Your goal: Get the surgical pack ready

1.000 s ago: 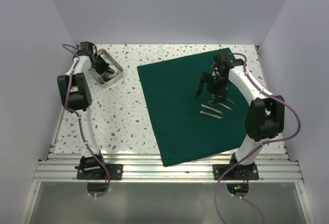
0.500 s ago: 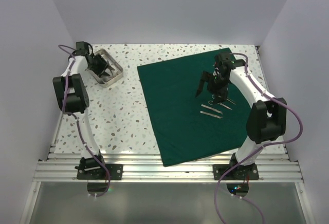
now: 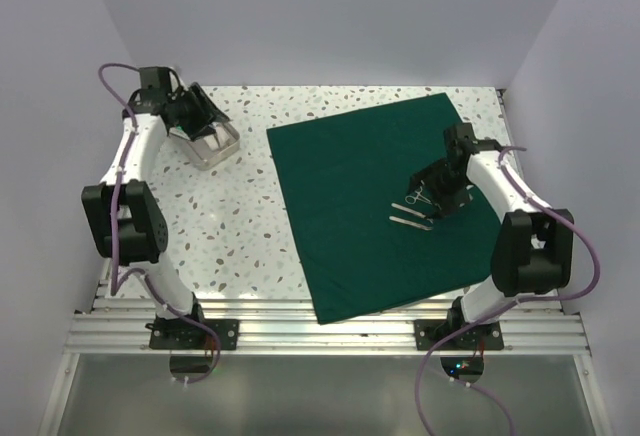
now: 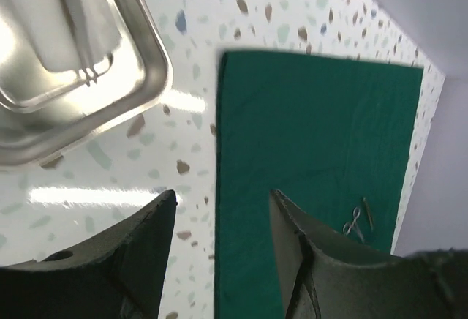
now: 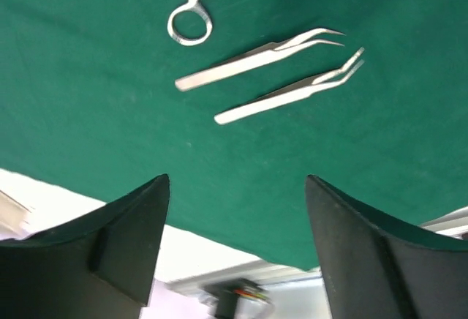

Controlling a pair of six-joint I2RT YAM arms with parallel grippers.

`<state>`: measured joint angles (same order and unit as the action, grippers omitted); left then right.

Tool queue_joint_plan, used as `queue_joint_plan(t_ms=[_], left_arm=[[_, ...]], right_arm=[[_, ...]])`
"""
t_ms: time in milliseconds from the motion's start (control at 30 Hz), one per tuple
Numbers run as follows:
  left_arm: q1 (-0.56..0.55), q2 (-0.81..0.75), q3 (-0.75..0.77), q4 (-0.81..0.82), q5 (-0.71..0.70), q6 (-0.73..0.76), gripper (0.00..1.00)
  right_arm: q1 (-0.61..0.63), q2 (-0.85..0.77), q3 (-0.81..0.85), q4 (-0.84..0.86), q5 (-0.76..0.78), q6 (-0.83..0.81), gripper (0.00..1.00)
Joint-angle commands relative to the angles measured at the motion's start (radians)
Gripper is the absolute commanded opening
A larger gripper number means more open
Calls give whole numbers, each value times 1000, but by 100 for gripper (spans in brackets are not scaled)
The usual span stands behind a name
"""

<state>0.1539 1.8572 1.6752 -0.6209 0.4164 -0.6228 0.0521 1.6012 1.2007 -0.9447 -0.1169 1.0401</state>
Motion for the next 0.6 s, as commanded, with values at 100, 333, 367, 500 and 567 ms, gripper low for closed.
queue_joint_plan(t_ms=[100,333,367,500,567], left_arm=[[-175,-217,-352,168,-51,57,57],[-203,-314,-508,182,-38,67,57],[-206,-306,-508,188,-30,66,57],[-212,-300,-483,176,-14,71,57],[-217,-308,-483,170,-13,74,57]], right_arm=[[11,-66,-68,17,154,353,72],[22,-57,-141,29,218,508,63],[22,-46,-154,43,212,509,63],[25,35,-129,67,204,492,59],[29,51,-116,75,212,488,56]])
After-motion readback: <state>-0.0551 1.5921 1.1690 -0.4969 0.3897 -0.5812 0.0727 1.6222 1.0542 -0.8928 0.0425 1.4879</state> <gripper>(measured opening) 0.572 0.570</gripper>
